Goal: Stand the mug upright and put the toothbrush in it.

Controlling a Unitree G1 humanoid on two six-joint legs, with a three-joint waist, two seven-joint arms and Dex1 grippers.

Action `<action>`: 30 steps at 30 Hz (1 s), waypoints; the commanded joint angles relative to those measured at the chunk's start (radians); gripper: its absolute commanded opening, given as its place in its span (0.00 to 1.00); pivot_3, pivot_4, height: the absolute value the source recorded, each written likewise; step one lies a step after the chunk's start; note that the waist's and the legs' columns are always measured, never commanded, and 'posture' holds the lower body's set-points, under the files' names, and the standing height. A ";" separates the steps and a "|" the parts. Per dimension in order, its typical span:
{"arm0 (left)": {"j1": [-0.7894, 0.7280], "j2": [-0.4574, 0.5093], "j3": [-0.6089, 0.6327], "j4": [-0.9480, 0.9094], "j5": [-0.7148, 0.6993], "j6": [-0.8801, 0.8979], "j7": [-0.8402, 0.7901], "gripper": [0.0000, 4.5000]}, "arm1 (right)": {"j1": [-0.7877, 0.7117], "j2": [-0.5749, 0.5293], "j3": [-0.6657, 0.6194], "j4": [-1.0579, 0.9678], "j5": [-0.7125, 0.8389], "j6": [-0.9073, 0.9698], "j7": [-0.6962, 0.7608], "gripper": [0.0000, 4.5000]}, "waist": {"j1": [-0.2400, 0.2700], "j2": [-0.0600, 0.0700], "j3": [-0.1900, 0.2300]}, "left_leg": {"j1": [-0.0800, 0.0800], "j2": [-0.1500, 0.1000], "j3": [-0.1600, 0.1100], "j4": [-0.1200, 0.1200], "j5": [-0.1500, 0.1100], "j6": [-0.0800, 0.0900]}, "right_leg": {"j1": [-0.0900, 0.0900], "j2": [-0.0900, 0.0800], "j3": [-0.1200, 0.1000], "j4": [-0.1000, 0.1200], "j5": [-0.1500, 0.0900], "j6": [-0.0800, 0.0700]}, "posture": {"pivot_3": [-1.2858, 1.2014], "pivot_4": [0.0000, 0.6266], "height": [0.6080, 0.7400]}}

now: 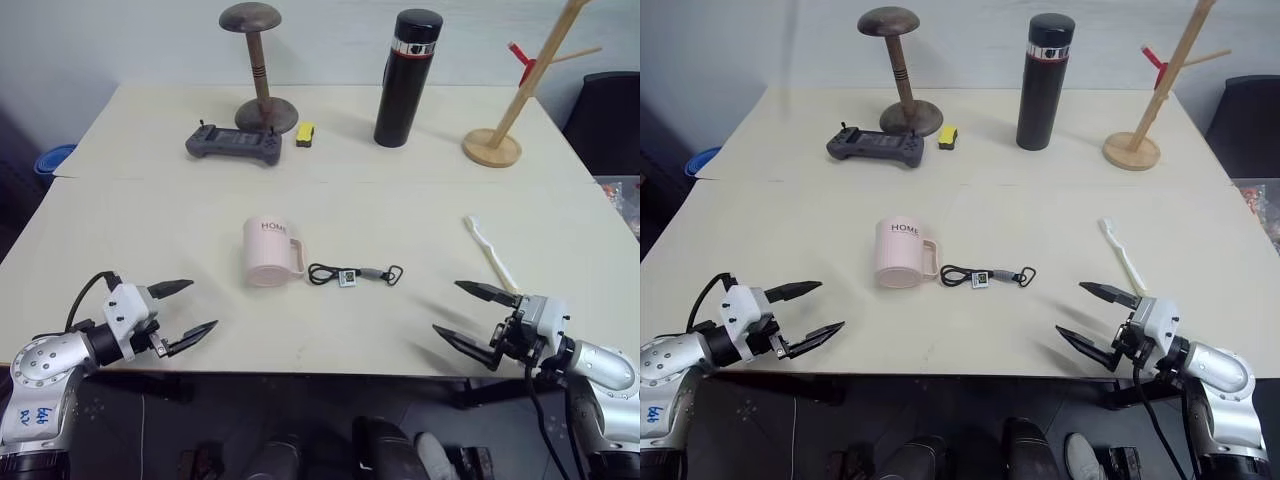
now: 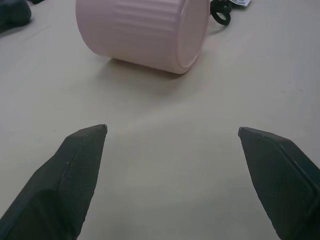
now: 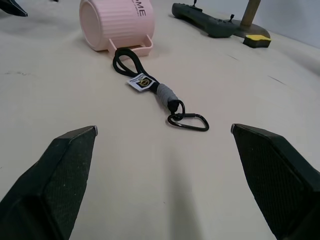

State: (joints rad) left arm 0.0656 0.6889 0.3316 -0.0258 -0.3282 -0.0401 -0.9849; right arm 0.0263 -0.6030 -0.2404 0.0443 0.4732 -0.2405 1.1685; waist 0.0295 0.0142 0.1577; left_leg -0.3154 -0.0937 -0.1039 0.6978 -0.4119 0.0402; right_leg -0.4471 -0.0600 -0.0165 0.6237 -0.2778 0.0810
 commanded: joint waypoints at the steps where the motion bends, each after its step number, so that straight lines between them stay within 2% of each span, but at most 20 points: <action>1: 0.007 0.014 0.009 -0.038 -0.037 0.007 -0.011 0.99 | -0.010 0.002 0.000 -0.002 0.010 -0.010 0.001 1.00 | -0.002 0.000 0.000 | 0.000 0.000 0.000 0.000 0.000 0.000 | 0.000 0.000 0.000 0.000 0.000 0.000 | 0.52 0.24 1.00; 4: 0.010 0.016 0.014 -0.045 -0.061 0.024 -0.024 0.99 | -0.029 0.000 0.009 -0.012 0.010 0.014 -0.009 1.00 | -0.004 0.001 0.000 | 0.000 0.000 0.000 0.000 0.000 0.000 | 0.000 0.000 0.000 0.000 0.000 0.000 | 0.52 0.24 1.00; 6: 0.023 0.023 0.022 -0.073 -0.119 0.080 -0.052 0.99 | -0.065 -0.023 0.043 -0.060 0.000 0.108 -0.040 1.00 | -0.004 0.001 0.000 | 0.000 0.000 0.000 0.000 0.000 0.000 | 0.000 0.000 0.000 0.000 0.000 0.000 | 0.52 0.24 1.00; 8: 0.040 0.036 0.035 -0.115 -0.186 0.163 -0.066 0.99 | -0.132 -0.050 0.090 -0.125 -0.058 0.260 -0.140 1.00 | -0.009 0.002 0.001 | 0.000 0.001 0.000 0.000 0.000 0.000 | 0.000 0.000 0.000 0.000 0.000 0.000 | 0.52 0.24 1.00; 9: 0.048 0.042 0.046 -0.143 -0.220 0.208 -0.063 0.99 | -0.190 -0.065 0.128 -0.161 -0.102 0.388 -0.215 1.00 | -0.012 0.002 0.001 | 0.000 0.001 0.001 0.000 0.000 0.000 | -0.001 0.000 0.001 0.000 0.000 0.000 | 0.52 0.24 1.00; 11: 0.058 0.045 0.053 -0.174 -0.242 0.247 -0.049 0.99 | -0.333 -0.062 0.221 -0.186 -0.152 0.555 -0.272 1.00 | -0.017 0.003 0.002 | -0.001 0.001 0.001 0.000 0.000 0.000 | -0.002 0.000 0.001 0.001 0.000 0.000 | 0.52 0.24 1.00; 16: 0.055 0.030 0.026 -0.188 -0.211 0.233 -0.036 0.99 | -0.578 -0.017 0.430 -0.061 -0.264 0.711 -0.248 1.00 | -0.012 0.003 0.002 | -0.002 0.001 0.000 -0.001 0.000 -0.001 | -0.005 0.001 -0.001 0.001 -0.002 -0.003 | 0.52 0.24 1.00; 19: 0.056 0.032 0.022 -0.204 -0.224 0.240 -0.042 0.99 | -0.664 0.001 0.509 0.019 -0.296 0.763 -0.199 1.00 | -0.004 0.002 0.002 | -0.005 0.000 0.000 0.000 0.000 -0.001 | -0.006 0.000 -0.001 0.001 -0.001 -0.003 | 0.52 0.24 1.00; 22: 0.086 0.043 0.033 -0.249 -0.265 0.268 -0.067 1.00 | -0.715 0.015 0.549 0.079 -0.314 0.774 -0.163 0.88 | -0.006 0.002 0.002 | -0.007 -0.001 0.000 0.001 -0.001 0.000 | -0.006 -0.001 -0.002 0.001 -0.001 -0.001 | 0.52 0.24 1.00; 26: 0.114 0.047 0.038 -0.317 -0.291 0.281 -0.083 1.00 | -0.730 0.009 0.551 0.091 -0.309 0.769 -0.109 0.58 | -0.011 0.002 0.002 | -0.007 0.000 0.000 0.001 -0.001 0.000 | -0.006 0.000 -0.001 0.000 0.000 -0.001 | 0.52 0.24 1.00; 30: 0.076 0.038 -0.007 -0.409 -0.334 0.333 -0.059 1.00 | -0.655 -0.063 0.472 0.049 -0.252 0.732 -0.024 0.26 | -0.001 0.002 0.002 | -0.008 0.000 0.000 0.001 -0.001 0.000 | -0.007 0.000 -0.001 0.000 -0.001 -0.001 | 0.52 0.24 1.00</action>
State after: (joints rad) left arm 0.1548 0.7227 0.3332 -0.3848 -0.6301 0.2820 -1.0532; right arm -0.6444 -0.6345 0.2872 0.1314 0.1843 0.5132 1.1040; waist 0.0281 0.0164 0.1601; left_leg -0.3231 -0.0937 -0.1044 0.6992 -0.4127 0.0401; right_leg -0.4540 -0.0605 -0.0181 0.6230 -0.2783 0.0799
